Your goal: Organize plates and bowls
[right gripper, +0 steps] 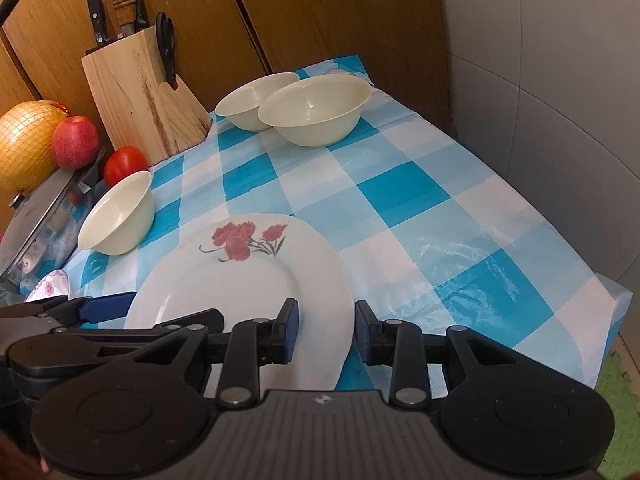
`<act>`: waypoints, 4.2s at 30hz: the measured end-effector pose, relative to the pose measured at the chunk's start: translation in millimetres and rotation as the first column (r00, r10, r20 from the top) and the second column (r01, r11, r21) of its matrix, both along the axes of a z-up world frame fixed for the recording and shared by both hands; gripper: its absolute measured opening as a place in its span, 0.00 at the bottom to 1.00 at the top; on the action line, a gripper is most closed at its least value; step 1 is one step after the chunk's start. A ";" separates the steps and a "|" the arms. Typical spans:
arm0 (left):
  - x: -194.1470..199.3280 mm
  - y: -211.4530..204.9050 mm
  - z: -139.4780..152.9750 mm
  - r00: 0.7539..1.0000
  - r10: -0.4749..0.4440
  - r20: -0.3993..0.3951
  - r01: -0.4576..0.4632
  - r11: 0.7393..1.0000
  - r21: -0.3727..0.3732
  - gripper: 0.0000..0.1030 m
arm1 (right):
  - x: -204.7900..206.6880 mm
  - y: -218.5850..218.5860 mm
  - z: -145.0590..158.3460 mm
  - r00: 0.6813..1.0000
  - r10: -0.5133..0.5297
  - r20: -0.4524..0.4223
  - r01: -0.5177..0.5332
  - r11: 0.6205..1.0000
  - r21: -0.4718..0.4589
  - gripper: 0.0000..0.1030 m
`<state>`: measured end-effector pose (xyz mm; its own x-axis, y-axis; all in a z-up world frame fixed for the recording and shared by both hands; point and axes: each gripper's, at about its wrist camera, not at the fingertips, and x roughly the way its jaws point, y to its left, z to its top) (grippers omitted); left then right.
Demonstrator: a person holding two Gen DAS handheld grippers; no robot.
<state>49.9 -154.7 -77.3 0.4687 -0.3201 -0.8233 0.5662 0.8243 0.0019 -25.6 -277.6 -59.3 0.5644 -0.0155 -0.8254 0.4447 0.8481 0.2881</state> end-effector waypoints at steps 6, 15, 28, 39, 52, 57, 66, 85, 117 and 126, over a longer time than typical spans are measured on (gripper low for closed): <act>6.6 1.2 -3.0 1.000 0.020 -0.017 -0.021 1.000 -0.020 0.95 | 0.1 2.2 -0.1 1.000 0.003 0.001 -0.003 1.000 -0.015 0.30; 2.7 -2.9 0.3 1.000 0.024 -0.010 -0.024 1.000 -0.008 0.87 | 1.0 3.9 0.1 1.000 0.004 -0.004 -0.004 0.999 -0.035 0.27; -1.0 -2.5 4.3 1.000 0.031 0.001 -0.031 1.000 -0.004 0.87 | -1.9 2.1 2.2 1.000 -0.008 0.011 0.008 1.000 -0.025 0.26; -0.8 -1.4 7.3 0.999 0.038 0.002 -0.038 0.999 -0.008 0.87 | -3.1 2.7 3.2 1.000 -0.008 0.019 0.008 1.000 -0.029 0.26; -1.1 -0.3 10.1 0.999 0.046 0.000 -0.046 0.999 -0.009 0.87 | -4.1 2.2 4.4 1.000 -0.008 0.024 0.009 1.000 -0.029 0.26; -1.2 -0.2 11.5 0.999 0.049 0.000 -0.049 0.999 -0.010 0.87 | -3.9 2.2 4.3 1.000 -0.006 0.027 0.007 1.000 -0.029 0.26; -2.7 4.6 15.5 0.998 0.067 -0.001 -0.067 0.998 -0.004 0.86 | -4.8 6.6 6.6 0.999 0.015 0.030 -0.014 1.000 -0.024 0.26; -14.8 29.7 24.0 0.993 0.114 0.012 -0.114 0.993 0.008 0.86 | -6.9 27.1 12.7 0.996 0.083 0.041 -0.083 0.997 -0.009 0.26; -34.9 63.4 31.4 0.985 0.170 0.019 -0.171 0.985 0.017 0.87 | -13.1 53.6 18.7 0.983 0.173 0.055 -0.173 0.985 0.007 0.27; -46.3 79.0 32.9 0.981 0.191 0.021 -0.191 0.981 0.020 0.87 | -16.0 68.5 20.5 0.975 0.215 0.057 -0.216 0.976 0.003 0.26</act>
<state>3.6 -75.6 -44.4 0.5350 -0.2056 -0.8195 0.3979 0.9169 0.0297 -41.6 -209.1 -38.8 0.5989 0.1192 -0.7919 0.2345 0.9194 0.3158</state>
